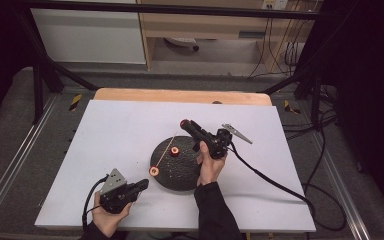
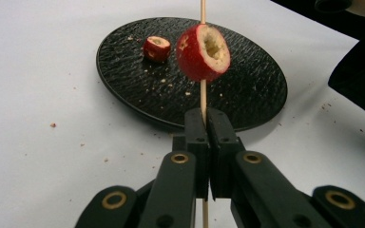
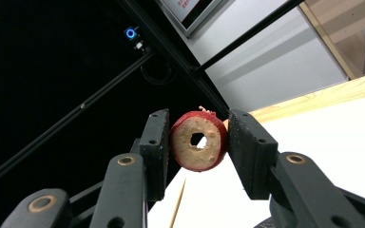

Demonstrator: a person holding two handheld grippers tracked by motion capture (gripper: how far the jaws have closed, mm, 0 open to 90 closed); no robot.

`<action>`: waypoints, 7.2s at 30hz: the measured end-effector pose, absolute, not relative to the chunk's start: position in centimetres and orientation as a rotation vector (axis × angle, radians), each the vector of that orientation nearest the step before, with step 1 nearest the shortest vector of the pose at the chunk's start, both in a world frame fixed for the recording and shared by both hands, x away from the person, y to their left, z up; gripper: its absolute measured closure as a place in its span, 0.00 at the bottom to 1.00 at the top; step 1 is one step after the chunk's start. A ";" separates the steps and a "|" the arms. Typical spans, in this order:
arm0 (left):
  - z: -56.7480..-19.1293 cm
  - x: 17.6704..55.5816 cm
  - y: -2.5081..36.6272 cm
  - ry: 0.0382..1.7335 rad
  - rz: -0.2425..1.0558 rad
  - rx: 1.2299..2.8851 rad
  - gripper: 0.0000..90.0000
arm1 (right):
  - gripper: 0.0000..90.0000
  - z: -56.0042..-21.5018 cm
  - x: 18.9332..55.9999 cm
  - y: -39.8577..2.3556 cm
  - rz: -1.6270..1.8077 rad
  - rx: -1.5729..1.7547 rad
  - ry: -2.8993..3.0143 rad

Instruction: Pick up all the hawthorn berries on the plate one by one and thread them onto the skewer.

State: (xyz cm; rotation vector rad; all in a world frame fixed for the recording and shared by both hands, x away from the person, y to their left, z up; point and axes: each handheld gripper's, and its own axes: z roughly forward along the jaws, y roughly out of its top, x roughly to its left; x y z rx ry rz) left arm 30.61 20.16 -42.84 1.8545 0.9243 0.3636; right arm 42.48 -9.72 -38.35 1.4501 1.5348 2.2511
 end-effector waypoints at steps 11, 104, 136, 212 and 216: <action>-42.8 30.7 19.4 0.923 0.348 1.842 0.98 | 0.67 -38.6 42.5 -9.6 2.263 1.450 1.511; -39.8 32.9 16.6 0.941 0.385 1.811 0.98 | 0.68 -40.7 40.5 -8.1 2.273 1.430 1.753; -41.5 32.4 22.3 0.921 0.401 1.924 0.98 | 0.11 -40.9 40.2 -10.2 1.539 1.181 2.323; -43.1 31.9 26.3 0.946 0.396 1.956 0.98 | 0.67 -41.7 50.7 -3.0 0.926 1.411 2.731; -43.1 31.9 26.3 0.946 0.397 1.956 0.98 | 0.68 -41.7 50.7 -3.0 0.923 1.432 2.738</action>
